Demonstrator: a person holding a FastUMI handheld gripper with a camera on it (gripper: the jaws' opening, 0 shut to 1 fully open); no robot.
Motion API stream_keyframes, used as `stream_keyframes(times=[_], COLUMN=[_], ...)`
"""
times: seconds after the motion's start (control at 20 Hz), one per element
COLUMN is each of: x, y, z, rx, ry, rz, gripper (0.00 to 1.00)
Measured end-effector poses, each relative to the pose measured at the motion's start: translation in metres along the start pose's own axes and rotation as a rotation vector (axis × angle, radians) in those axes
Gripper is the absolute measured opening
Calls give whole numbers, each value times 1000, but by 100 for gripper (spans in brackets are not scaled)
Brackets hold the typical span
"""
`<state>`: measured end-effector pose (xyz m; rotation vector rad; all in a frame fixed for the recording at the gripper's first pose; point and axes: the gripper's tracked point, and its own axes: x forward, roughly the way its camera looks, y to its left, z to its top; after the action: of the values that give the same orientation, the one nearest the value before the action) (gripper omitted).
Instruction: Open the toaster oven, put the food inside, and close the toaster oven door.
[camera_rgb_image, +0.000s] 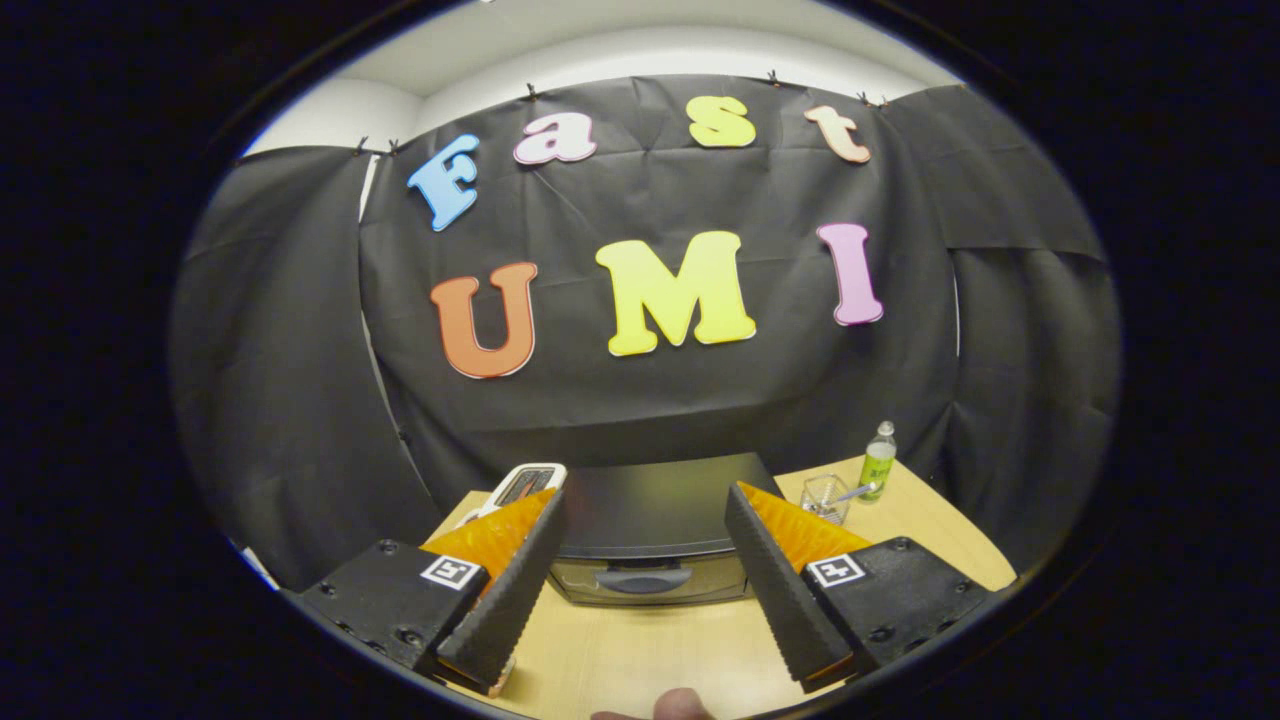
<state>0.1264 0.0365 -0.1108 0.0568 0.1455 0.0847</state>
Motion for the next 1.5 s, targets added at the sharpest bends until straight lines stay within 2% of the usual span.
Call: stream_keyframes(times=[0.45,0.7,1.05,1.15,1.35,1.5], x=[97,127,142,142,141,132], y=[-9,-10,-30,-28,-28,-27], z=[-95,-128,-160,-161,-166,-170], rx=[-18,-26,-20,-50,-5,-29], ry=[132,176,247,235,234,252], rz=[-15,-30,-80,-77,-73,-71], gripper=[100,100,100,100,100,100])
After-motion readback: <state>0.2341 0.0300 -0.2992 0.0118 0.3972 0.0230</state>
